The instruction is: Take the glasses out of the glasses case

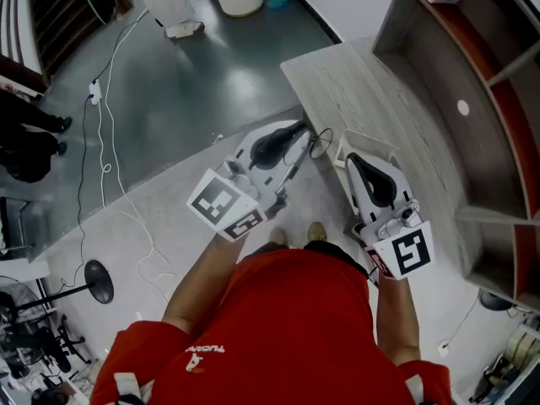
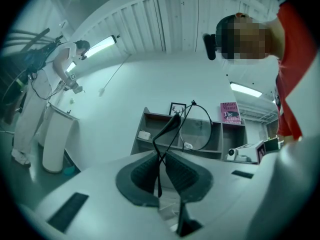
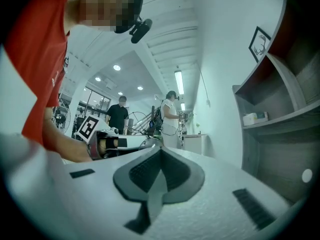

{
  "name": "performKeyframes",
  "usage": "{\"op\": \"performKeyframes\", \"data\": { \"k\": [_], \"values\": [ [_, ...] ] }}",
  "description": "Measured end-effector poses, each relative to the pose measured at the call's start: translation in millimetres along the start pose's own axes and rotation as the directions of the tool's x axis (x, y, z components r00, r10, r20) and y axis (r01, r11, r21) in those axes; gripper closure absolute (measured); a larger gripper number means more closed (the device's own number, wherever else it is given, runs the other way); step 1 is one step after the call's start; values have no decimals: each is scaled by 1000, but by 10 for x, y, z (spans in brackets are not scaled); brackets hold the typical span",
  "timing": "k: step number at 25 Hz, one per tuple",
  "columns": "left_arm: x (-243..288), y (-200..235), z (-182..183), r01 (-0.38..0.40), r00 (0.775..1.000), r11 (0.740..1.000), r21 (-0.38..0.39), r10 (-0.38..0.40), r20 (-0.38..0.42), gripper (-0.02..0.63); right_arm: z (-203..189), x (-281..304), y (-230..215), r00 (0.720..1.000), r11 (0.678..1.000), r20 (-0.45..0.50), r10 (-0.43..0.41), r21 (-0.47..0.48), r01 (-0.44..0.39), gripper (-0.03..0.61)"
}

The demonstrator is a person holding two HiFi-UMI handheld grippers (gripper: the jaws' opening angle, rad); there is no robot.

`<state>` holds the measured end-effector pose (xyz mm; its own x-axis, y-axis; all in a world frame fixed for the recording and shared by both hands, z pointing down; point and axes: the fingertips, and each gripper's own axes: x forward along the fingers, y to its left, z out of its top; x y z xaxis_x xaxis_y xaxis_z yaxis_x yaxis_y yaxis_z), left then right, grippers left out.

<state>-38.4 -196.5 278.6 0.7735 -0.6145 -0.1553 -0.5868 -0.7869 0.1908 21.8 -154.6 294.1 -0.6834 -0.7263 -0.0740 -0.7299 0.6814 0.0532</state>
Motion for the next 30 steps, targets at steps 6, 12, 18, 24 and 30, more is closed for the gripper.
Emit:
{"op": "performKeyframes", "data": {
  "k": [6, 12, 18, 24, 30],
  "values": [
    [4, -18, 9, -7, 1000, 1000, 2, 7, -2, 575, 18, -23, -10, 1000, 1000, 14, -7, 29, 7, 574],
    [17, -26, -30, -6, 1000, 1000, -2, 6, -8, 575, -71, -80, -45, 1000, 999, -15, -18, 33, 18, 574],
    [16, -54, -9, 3, 1000, 1000, -4, -4, -9, 575, -91, -113, -54, 999, 999, -26, -25, 38, 26, 574],
    [13, -101, -2, 11, 1000, 1000, -5, -11, -13, 575, -82, -147, -43, 999, 999, -28, -23, 41, 24, 574],
    [7, -141, -22, 21, 1000, 1000, -6, -21, -20, 575, -82, -155, -14, 999, 999, -27, -18, 41, 19, 574]
  ]
}}
